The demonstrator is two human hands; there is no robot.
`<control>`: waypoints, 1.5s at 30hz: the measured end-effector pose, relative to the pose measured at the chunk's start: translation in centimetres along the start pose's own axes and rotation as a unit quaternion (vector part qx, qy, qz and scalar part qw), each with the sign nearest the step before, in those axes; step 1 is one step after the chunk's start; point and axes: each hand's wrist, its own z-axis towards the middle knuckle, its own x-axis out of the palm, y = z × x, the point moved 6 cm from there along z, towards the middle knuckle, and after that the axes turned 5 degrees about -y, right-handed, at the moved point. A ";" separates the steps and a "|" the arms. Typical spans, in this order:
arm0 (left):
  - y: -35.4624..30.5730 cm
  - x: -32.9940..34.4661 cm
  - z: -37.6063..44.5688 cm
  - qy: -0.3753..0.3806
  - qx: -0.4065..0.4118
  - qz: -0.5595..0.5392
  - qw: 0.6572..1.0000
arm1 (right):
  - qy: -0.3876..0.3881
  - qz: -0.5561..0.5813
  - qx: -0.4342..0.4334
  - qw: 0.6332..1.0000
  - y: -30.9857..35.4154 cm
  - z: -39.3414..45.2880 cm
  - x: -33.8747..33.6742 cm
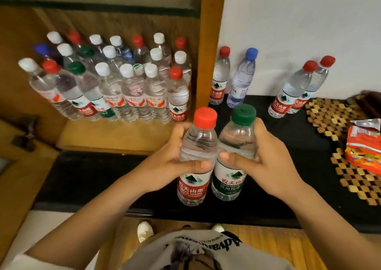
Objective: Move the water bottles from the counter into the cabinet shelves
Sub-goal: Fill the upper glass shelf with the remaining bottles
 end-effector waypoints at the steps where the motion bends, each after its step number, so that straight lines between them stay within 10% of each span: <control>1: -1.1 -0.9 -0.9 0.005 0.017 0.009 1.000 | -0.009 0.002 -0.017 1.000 1.7 0.0 -0.2; 20: -27.4 -18.2 -12.6 -0.196 0.347 0.136 0.907 | -0.111 0.250 -0.347 0.897 32.8 10.3 -6.4; 45: -27.9 -32.9 -1.3 -0.309 0.265 0.133 0.904 | -0.139 0.151 -0.199 0.958 35.5 26.1 -0.2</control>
